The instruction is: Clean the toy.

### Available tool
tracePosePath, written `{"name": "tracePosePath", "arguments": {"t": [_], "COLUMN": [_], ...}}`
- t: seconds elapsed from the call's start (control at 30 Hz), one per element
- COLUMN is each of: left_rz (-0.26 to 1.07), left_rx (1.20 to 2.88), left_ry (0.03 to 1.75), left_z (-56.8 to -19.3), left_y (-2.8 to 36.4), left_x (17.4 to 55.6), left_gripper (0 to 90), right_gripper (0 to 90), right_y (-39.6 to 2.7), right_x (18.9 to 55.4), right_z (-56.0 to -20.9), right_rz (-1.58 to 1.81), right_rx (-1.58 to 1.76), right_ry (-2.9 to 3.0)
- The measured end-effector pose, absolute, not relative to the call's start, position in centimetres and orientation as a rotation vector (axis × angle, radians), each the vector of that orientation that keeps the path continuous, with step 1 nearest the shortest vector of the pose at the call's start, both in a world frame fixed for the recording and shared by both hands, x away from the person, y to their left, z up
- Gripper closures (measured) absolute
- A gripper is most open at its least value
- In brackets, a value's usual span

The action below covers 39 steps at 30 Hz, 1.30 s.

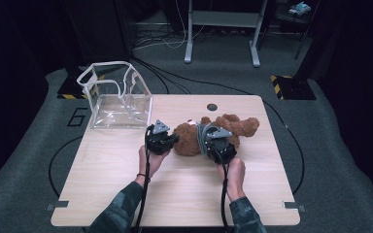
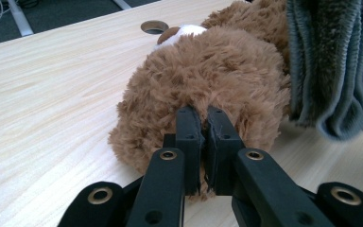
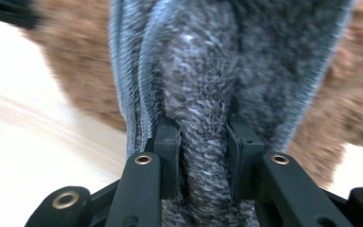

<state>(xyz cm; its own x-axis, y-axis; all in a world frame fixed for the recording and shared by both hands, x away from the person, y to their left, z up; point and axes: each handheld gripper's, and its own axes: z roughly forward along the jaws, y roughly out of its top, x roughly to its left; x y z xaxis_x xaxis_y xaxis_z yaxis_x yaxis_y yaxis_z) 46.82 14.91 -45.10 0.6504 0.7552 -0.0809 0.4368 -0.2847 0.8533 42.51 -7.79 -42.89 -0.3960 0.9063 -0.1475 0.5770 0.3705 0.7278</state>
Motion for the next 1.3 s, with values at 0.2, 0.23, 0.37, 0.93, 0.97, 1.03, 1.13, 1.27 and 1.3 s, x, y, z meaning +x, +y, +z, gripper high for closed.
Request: {"name": "tracePosePath", "arguments": {"t": [0.2, 0.23, 0.37, 0.93, 0.97, 1.03, 1.13, 1.27, 1.3], "left_rz": [0.408, 0.41, 0.406, 0.39, 0.383, 0.376, 0.379, 0.377, 0.368], "left_rx": [1.925, 1.927, 1.924, 1.926, 1.923, 1.919, 1.926, 1.927, 1.92], "left_ry": [0.944, 0.945, 0.947, 0.956, 0.958, 0.966, 0.969, 0.975, 0.978], "left_z": [-45.0, -45.0, -45.1, -45.3, -45.3, -45.3, -45.1, -45.1, -45.2], "left_y": [14.9, 14.9, 15.0, 15.2, 15.2, 15.2, 15.1, 15.1, 15.1], "left_x": [47.0, 47.0, 47.1, 47.4, 47.4, 47.5, 47.5, 47.6, 47.6], "left_gripper": [84.7, 84.7, 84.8, 84.8, 84.8, 84.8, 84.9, 84.9, 84.9], "right_gripper": [69.9, 69.9, 70.0, 69.8, 69.7, 69.5, 69.5, 69.6, 69.7], "right_y": [-3.7, -3.2, -3.1, -9.2, -8.4, -6.7, -4.2, -2.5, -2.2], "right_x": [41.9, 42.1, 43.5, 43.7, 43.4, 42.9, 43.0, 43.3, 43.2], "right_z": [-42.6, -42.7, -42.9, -39.8, -40.1, -40.7, -42.4, -45.1, -45.5], "right_rz": [0.849, 0.836, 0.808, 0.885, 0.922, 0.932, 0.874, 0.855, 0.849], "right_rx": [1.144, 1.131, 1.183, 1.313, 1.285, 1.251, 1.224, 1.222, 1.212], "right_ry": [2.241, 2.251, 2.222, 2.054, 2.092, 2.148, 2.193, 2.273, 2.294]}}
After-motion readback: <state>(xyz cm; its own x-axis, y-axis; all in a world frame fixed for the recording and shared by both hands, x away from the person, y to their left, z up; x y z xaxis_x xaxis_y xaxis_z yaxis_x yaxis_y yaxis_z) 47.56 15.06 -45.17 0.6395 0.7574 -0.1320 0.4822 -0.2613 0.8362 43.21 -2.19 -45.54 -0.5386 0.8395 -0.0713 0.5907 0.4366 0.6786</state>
